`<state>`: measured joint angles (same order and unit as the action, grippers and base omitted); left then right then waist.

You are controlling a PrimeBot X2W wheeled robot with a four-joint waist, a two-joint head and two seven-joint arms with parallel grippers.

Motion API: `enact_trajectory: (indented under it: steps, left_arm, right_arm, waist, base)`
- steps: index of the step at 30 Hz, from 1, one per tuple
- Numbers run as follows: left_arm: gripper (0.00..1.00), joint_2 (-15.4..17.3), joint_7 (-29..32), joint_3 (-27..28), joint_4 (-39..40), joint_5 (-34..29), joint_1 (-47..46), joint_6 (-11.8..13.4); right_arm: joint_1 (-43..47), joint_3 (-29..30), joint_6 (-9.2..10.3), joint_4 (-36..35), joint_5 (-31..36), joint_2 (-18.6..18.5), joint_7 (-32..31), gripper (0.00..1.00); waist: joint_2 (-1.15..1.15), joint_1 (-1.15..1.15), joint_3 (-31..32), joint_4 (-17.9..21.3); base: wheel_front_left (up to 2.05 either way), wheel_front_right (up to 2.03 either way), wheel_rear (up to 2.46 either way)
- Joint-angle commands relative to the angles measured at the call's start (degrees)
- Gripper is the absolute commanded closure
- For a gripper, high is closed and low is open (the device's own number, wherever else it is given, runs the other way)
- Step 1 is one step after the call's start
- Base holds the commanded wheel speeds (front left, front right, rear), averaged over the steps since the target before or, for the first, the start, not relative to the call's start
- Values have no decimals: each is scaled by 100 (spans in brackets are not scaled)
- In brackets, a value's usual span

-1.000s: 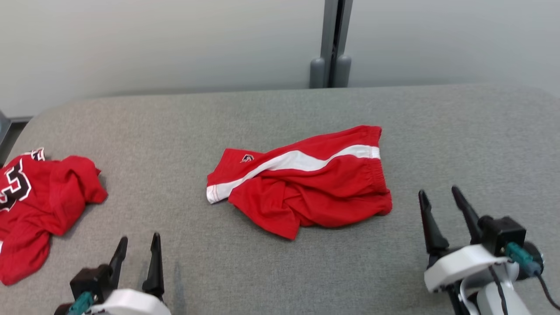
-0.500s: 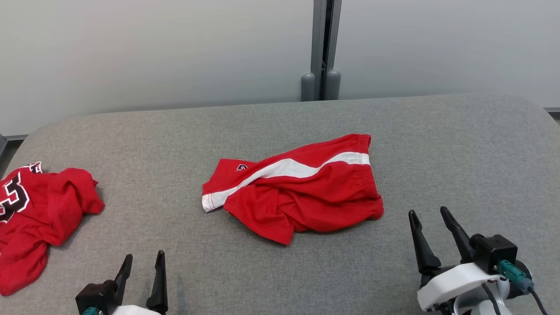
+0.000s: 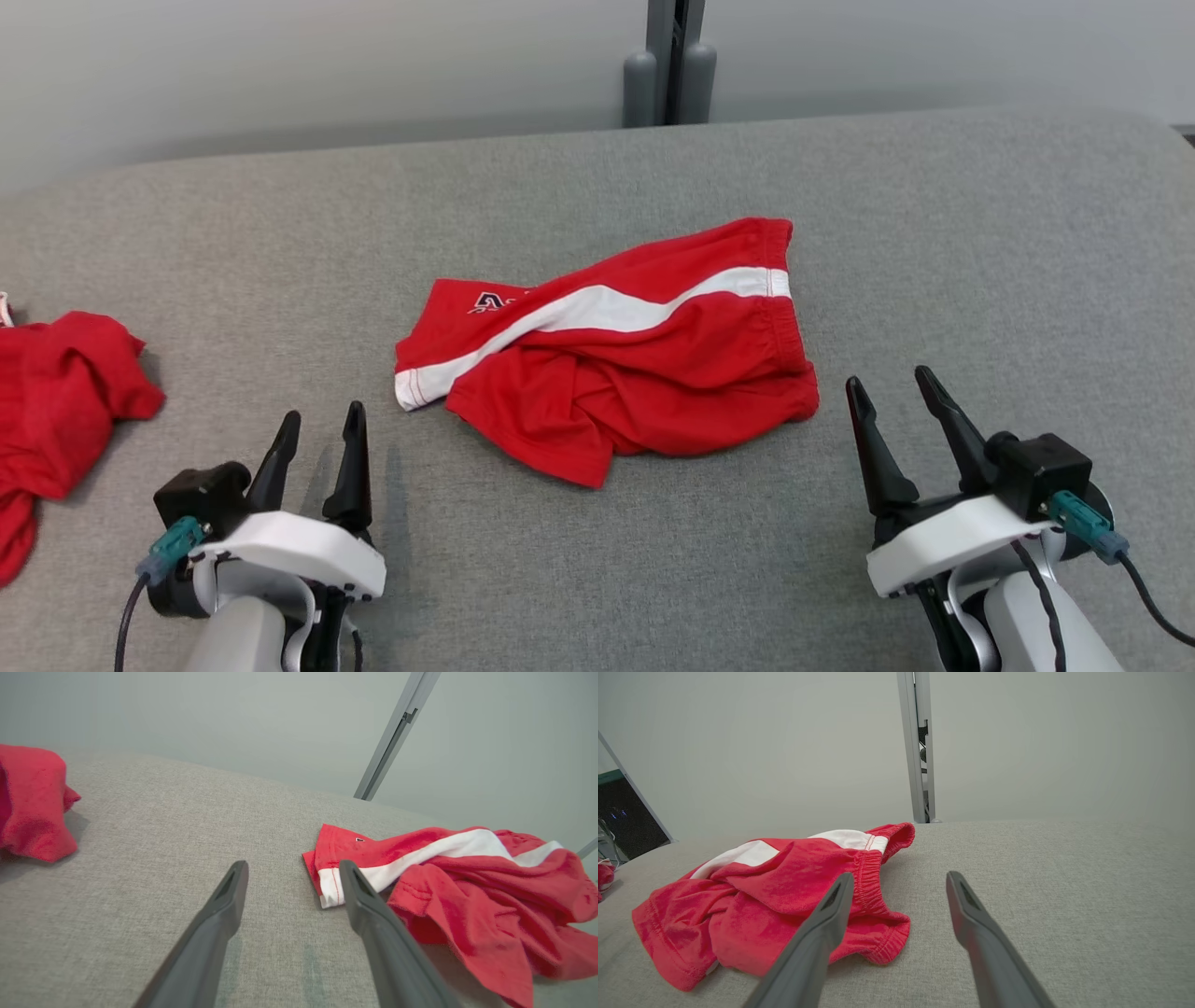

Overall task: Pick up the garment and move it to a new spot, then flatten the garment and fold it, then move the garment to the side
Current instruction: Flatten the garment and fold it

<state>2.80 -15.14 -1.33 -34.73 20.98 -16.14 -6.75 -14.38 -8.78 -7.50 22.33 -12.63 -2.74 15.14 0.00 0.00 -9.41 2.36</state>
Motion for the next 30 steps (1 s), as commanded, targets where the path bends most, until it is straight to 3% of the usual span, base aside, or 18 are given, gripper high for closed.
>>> enact_trajectory:
  steps: [1, 12, 23, 24, 26, 27, 30]
  left_arm:
    - [0, 21, -1, -25, -33, 71, -121, -30]
    - [0, 80, 0, -763, -538, 905, -710, -73]
    - [0, 174, 0, -998, -501, 1128, -739, -75]
    - [40, 203, 0, -1108, -503, 1147, -765, -75]
    - [84, 256, 0, -1228, -471, 1236, -839, -76]
    - [100, 285, 0, -1272, -461, 1263, -851, -76]
    - [100, 355, 0, -1274, -416, 1329, -886, -75]
  right_arm:
    - [-78, -7, 1, -42, -14, -33, 0, 0]
    - [-389, -109, 1, -133, -75, -33, 0, 0]
    - [-478, -50, 1, -163, -21, -34, 0, 0]
    - [-481, -45, 1, -166, -17, -34, 0, 0]
    - [-488, -43, 1, -183, 14, -32, 0, 0]
    - [-489, -33, 2, -180, 2, -34, 0, 0]
    - [-519, -31, 1, -111, -40, -31, -1, 0]
  waist:
    - [0, 0, -183, 105]
    - [0, 0, -647, 266]
    - [0, 0, -762, 239]
    - [0, 0, -770, 229]
    - [0, 0, -777, 204]
    - [0, 0, -781, 189]
    - [0, 0, -777, 131]
  base:
    - [0, 0, 0]
    - [0, 0, 0]
    - [0, 0, 0]
    - [0, 0, 0]
    - [0, 0, 0]
    - [0, 0, 0]
    - [0, 0, 0]
